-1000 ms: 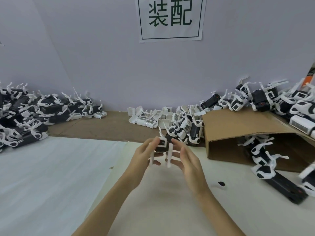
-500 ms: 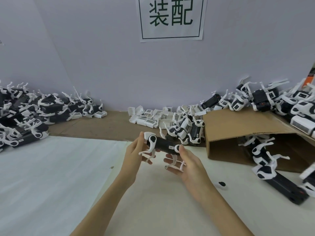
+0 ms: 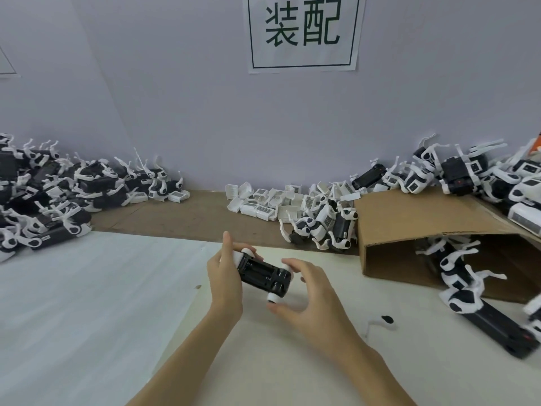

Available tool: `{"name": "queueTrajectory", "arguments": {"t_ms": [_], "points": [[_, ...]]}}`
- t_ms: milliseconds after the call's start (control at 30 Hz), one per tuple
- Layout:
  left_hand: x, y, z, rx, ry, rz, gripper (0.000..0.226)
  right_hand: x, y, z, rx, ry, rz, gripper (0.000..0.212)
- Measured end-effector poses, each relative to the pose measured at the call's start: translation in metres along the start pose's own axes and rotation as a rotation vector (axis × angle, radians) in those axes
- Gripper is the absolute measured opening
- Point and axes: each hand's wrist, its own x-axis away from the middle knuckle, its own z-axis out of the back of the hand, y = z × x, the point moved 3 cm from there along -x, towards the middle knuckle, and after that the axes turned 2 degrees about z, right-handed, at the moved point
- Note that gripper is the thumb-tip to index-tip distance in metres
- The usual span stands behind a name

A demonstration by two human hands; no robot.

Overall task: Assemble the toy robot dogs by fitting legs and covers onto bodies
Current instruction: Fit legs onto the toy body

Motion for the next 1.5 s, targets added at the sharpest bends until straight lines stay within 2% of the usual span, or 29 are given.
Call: {"name": "queueTrajectory", "arguments": {"t_ms": [100, 167, 300, 400, 500, 667, 800, 867, 900, 967, 1000, 1033, 1100, 1167, 1267, 1333, 1400, 1500], "points": [[0.000, 0.004, -0.001, -0.066, -0.049, -0.116, 0.069, 0.001, 0.000, -0.009, 0.031, 0.013, -0.008, 0.071], [0.004, 0.011, -0.004, -0.156, -0.101, -0.264, 0.066, 0.000, 0.004, -0.012, 0.006, -0.019, -0.070, 0.071], [0.018, 0.028, -0.010, -0.614, -0.290, -0.857, 0.042, -0.003, 0.012, -0.005, -0.041, -0.074, -0.135, 0.072], [0.026, 0.031, -0.017, -0.851, -0.382, -1.196, 0.061, -0.001, 0.014, 0.010, -0.030, -0.071, -0.094, 0.070], [0.033, 0.032, -0.024, -0.887, -0.355, -1.292, 0.067, -0.002, 0.012, 0.018, 0.071, -0.048, -0.042, 0.065], [0.036, 0.036, -0.025, -0.779, -0.458, -1.131, 0.053, -0.004, 0.007, 0.016, 0.145, -0.071, 0.011, 0.068], [0.026, 0.038, -0.021, -0.730, -0.440, -0.920, 0.047, -0.003, 0.013, 0.016, 0.101, -0.069, -0.028, 0.069], [0.017, 0.036, -0.016, -0.658, -0.389, -0.736, 0.048, -0.004, 0.013, 0.017, 0.037, -0.037, -0.063, 0.068], [0.011, 0.034, -0.014, -0.567, -0.381, -0.582, 0.050, -0.005, 0.012, 0.017, 0.011, -0.014, -0.082, 0.067], [-0.001, 0.030, -0.009, -0.296, -0.389, -0.220, 0.074, -0.005, 0.008, 0.015, -0.031, 0.030, -0.094, 0.065], [-0.006, 0.026, -0.005, -0.228, -0.370, -0.117, 0.086, -0.004, 0.004, 0.014, -0.051, 0.046, -0.078, 0.065], [-0.010, 0.024, -0.002, -0.227, -0.342, -0.089, 0.088, -0.003, 0.001, 0.012, -0.067, 0.057, -0.052, 0.064], [-0.013, 0.018, 0.002, -0.236, -0.307, -0.048, 0.085, -0.002, -0.007, 0.006, -0.073, 0.068, -0.019, 0.061], [-0.017, 0.007, 0.005, -0.151, -0.252, 0.102, 0.080, -0.004, -0.011, -0.001, -0.125, 0.071, -0.039, 0.059], [-0.027, -0.011, 0.011, -0.040, -0.078, 0.303, 0.055, -0.018, -0.012, -0.015, -0.300, 0.090, -0.129, 0.051], [-0.036, -0.014, 0.020, 0.012, 0.057, 0.317, 0.048, -0.039, -0.006, -0.025, -0.397, 0.097, -0.204, 0.047], [-0.044, -0.012, 0.032, 0.023, 0.169, 0.243, 0.046, -0.072, 0.003, -0.033, -0.385, 0.097, -0.236, 0.039], [-0.053, -0.010, 0.049, -0.046, 0.272, 0.125, 0.048, -0.127, 0.020, -0.048, -0.131, 0.043, -0.202, 0.034]]}}
